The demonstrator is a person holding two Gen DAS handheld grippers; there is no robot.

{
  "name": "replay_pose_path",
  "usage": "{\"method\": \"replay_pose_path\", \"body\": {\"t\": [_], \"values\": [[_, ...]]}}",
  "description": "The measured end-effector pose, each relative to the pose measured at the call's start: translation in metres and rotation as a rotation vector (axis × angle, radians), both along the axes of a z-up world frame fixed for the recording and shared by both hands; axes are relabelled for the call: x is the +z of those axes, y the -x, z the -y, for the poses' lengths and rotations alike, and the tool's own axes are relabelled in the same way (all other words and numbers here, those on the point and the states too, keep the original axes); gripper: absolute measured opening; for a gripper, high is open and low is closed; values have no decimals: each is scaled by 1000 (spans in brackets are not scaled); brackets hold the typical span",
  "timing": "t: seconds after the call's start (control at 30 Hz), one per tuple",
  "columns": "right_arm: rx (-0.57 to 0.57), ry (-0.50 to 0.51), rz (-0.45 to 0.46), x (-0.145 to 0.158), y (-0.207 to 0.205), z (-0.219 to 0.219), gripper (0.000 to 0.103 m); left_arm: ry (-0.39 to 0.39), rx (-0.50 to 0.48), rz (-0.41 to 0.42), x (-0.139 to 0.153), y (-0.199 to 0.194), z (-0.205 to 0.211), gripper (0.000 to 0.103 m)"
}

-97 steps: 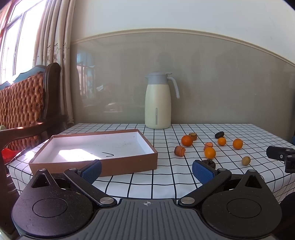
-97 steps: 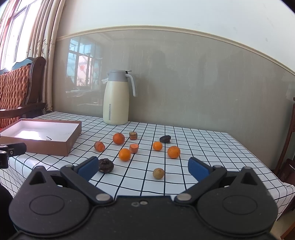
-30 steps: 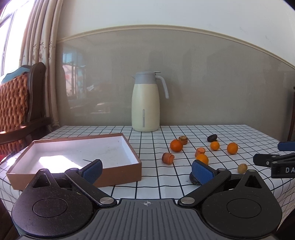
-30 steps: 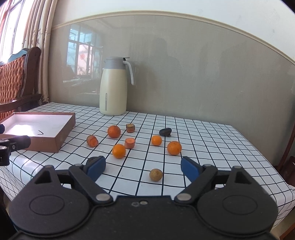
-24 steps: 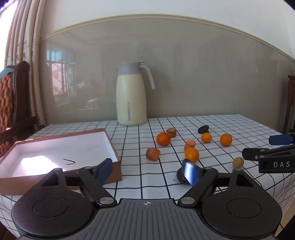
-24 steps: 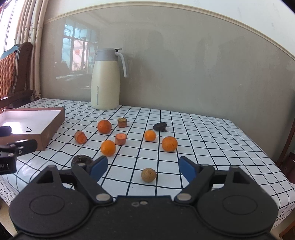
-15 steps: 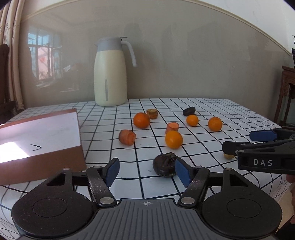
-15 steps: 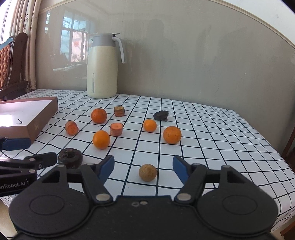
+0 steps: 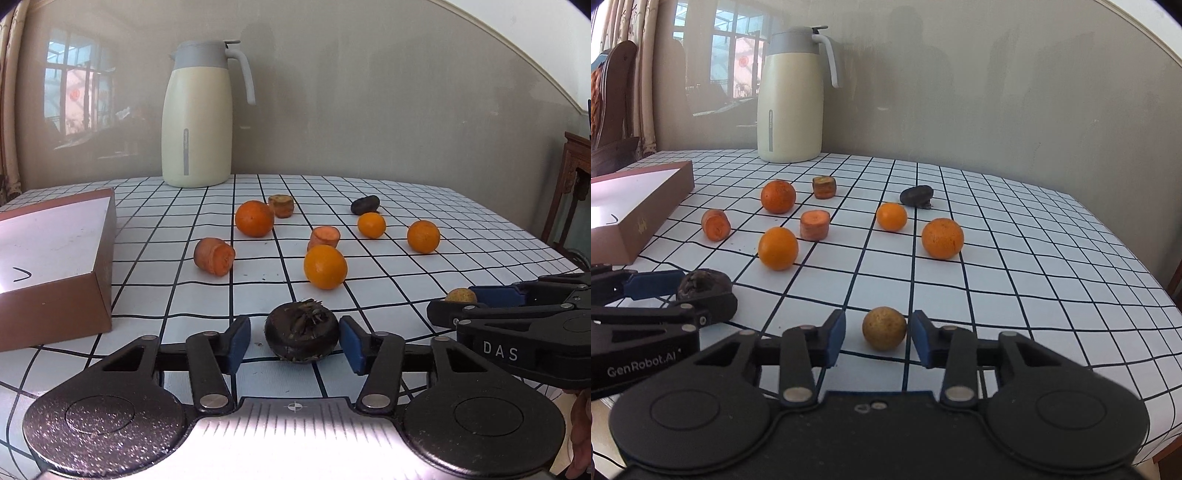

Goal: Organize fruits
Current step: 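Grasp the dark mangosteen with the left gripper while the right grasps the small brown fruit, then carry the mangosteen and brown fruit into the white box and release both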

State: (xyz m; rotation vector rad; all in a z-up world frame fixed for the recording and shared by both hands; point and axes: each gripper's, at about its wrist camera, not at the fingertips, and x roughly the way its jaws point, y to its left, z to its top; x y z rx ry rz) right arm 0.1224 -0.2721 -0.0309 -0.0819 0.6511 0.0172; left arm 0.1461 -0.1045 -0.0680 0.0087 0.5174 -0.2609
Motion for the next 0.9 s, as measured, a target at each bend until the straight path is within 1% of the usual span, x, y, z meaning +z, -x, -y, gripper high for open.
{"method": "replay_pose_path", "body": {"t": [0.03,0.1,0.3,0.47,0.6,0.9], "values": [[-3,-6,-10,-1,-1,1,23,-8,-2,2,0,-1,2,43],[-8,-20,-9,-1,-1,2,17,-11,0,7,-1,-1,3,44],[-25,-32,-1,0,0,6,16,-1,-8,12,0,-1,1,43],[-28,-42,24,7,5,4,16,-6,3,39,10,8,-10,43],[3,-45,57,17,10,-7,16,-8,24,70,22,16,-25,43],[101,-68,127,43,17,-49,16,-11,68,134,47,37,-63,43]]}}
